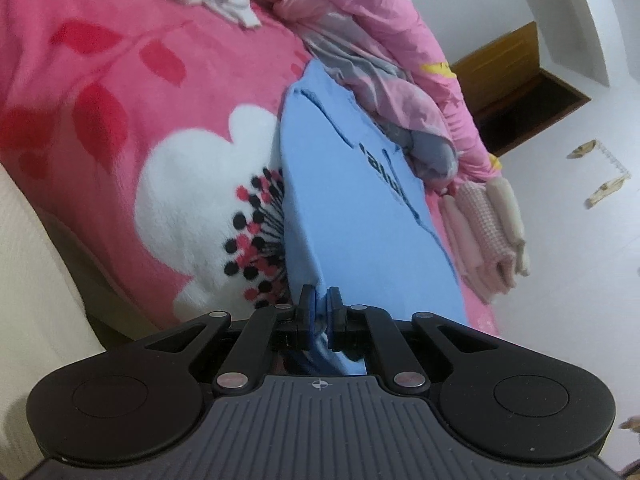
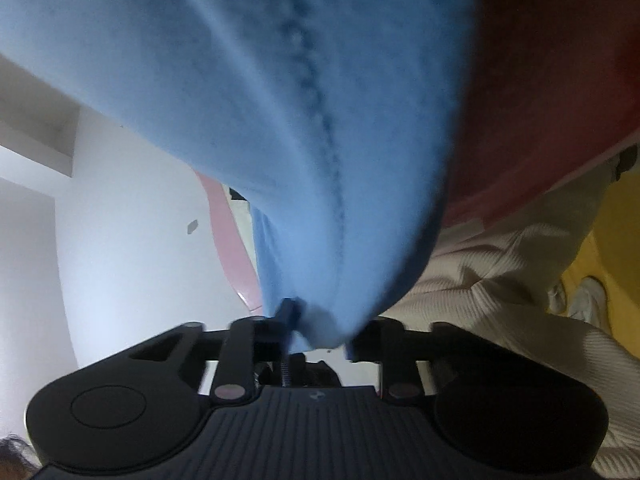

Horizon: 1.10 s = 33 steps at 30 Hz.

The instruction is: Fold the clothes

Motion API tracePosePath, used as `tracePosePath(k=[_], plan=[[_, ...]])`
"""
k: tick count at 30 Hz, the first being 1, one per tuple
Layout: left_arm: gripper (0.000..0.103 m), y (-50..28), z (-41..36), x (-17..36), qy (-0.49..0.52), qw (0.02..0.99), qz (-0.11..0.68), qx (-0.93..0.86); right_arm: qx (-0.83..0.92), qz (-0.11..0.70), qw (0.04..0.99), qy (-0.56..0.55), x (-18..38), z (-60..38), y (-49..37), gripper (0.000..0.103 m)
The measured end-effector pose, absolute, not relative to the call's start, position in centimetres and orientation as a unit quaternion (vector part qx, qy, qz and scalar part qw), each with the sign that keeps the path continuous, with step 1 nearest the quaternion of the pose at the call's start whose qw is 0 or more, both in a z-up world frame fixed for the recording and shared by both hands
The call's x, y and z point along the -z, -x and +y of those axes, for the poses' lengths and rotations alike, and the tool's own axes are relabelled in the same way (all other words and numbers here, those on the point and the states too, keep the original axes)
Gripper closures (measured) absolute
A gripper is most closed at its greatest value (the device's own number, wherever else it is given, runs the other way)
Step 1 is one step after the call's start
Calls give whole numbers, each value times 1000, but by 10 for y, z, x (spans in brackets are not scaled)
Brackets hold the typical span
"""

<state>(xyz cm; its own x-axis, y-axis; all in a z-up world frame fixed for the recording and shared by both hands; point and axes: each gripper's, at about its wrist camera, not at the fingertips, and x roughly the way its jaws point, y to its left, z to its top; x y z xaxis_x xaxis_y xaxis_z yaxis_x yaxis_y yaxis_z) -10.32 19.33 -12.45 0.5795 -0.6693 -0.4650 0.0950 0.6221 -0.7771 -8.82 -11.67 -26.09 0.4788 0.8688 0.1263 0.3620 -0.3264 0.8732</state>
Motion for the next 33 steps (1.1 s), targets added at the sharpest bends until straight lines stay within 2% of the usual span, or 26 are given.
tracePosePath(k=[1, 2, 5, 8, 10, 13, 24, 26, 28, 30, 32, 33], plan=[[99, 102, 195, 127, 372, 806, 395, 236, -309, 406, 414, -754, 260, -117, 88, 95], [98, 102, 196, 130, 380, 802, 396, 235, -311, 404, 417, -752, 259, -118, 87, 98], [95, 99, 202, 136, 406, 789, 399, 230, -311, 402, 429, -746, 255, -121, 87, 100], [81, 95, 207, 142, 423, 780, 405, 221, -310, 401, 437, -743, 253, -125, 86, 100], [64, 93, 209, 144, 427, 779, 405, 215, -309, 401, 441, -741, 252, -127, 85, 100], [61, 87, 207, 148, 434, 775, 404, 220, -309, 403, 445, -738, 250, -130, 84, 100], [63, 61, 186, 168, 441, 746, 434, 245, -328, 406, 466, -715, 235, -141, 80, 100], [68, 60, 182, 167, 429, 751, 440, 241, -335, 409, 486, -696, 227, -144, 78, 99], [82, 60, 178, 165, 408, 761, 446, 236, -343, 419, 531, -652, 213, -151, 77, 98], [87, 61, 174, 160, 375, 777, 449, 230, -346, 431, 579, -599, 197, -157, 76, 90], [92, 62, 165, 152, 327, 800, 450, 225, -333, 454, 628, -537, 181, -166, 79, 60], [93, 63, 160, 148, 301, 810, 451, 223, -324, 464, 651, -506, 173, -172, 81, 60]])
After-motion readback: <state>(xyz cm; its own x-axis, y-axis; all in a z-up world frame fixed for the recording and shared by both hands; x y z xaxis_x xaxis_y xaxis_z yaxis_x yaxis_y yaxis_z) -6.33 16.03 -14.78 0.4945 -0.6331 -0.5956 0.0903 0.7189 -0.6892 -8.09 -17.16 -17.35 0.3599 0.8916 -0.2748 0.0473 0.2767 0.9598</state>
